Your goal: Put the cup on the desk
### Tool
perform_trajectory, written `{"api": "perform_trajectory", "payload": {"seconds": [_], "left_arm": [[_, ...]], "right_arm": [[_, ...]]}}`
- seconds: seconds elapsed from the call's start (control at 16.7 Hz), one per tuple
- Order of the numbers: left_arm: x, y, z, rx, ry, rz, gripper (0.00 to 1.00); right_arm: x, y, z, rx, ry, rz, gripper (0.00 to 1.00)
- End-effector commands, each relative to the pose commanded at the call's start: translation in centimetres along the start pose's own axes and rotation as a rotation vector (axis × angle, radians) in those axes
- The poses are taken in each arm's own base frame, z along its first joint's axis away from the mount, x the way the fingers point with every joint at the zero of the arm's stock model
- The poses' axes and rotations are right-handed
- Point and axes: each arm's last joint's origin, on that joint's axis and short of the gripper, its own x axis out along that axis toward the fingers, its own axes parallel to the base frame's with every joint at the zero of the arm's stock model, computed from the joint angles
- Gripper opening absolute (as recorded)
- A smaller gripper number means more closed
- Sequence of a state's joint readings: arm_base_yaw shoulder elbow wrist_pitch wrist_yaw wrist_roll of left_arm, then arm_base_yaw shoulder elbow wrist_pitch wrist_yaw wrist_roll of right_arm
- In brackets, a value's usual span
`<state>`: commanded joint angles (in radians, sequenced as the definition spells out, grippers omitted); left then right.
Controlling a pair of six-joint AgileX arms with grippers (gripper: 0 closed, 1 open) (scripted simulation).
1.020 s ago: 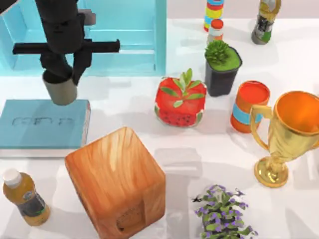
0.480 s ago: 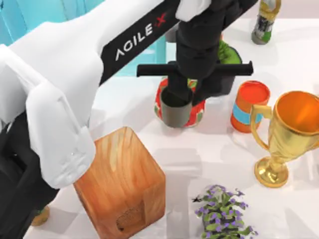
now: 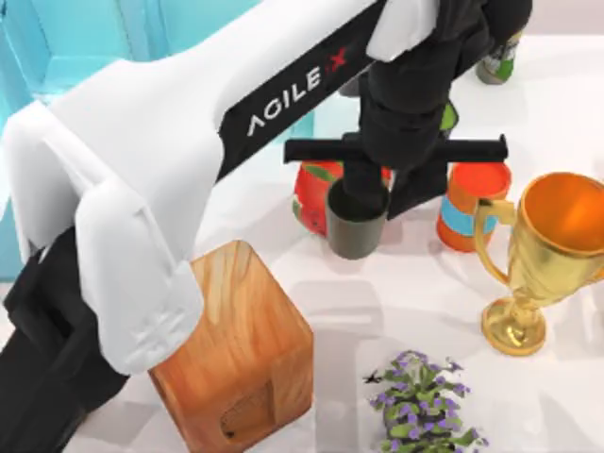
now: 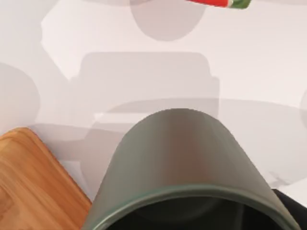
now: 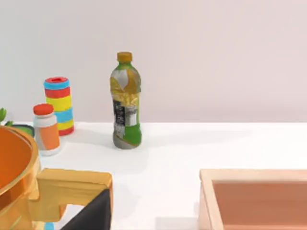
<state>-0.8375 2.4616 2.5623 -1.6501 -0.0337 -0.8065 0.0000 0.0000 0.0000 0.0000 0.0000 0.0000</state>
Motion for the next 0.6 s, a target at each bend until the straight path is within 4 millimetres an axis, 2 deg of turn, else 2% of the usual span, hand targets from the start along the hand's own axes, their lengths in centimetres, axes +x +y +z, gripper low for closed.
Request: {"api": "perform_trajectory", "payload": {"seconds": [0.3, 0.48, 0.6], "left_arm": [[-0.3, 3.2, 1.4, 0.003, 0.025, 0.029, 0.00], [1.5, 4.7, 2.2, 0.004, 0.057, 0.052, 0.00], [3.2, 4.7, 2.3, 0.005, 0.068, 0.057, 0.00]], "right_arm": [[0.0, 0.0, 0.0, 0.000, 0.000, 0.000, 1.00], [0.0, 0.0, 0.0, 0.000, 0.000, 0.000, 1.00], [0.0, 0.0, 0.0, 0.000, 0.000, 0.000, 1.00]]}}
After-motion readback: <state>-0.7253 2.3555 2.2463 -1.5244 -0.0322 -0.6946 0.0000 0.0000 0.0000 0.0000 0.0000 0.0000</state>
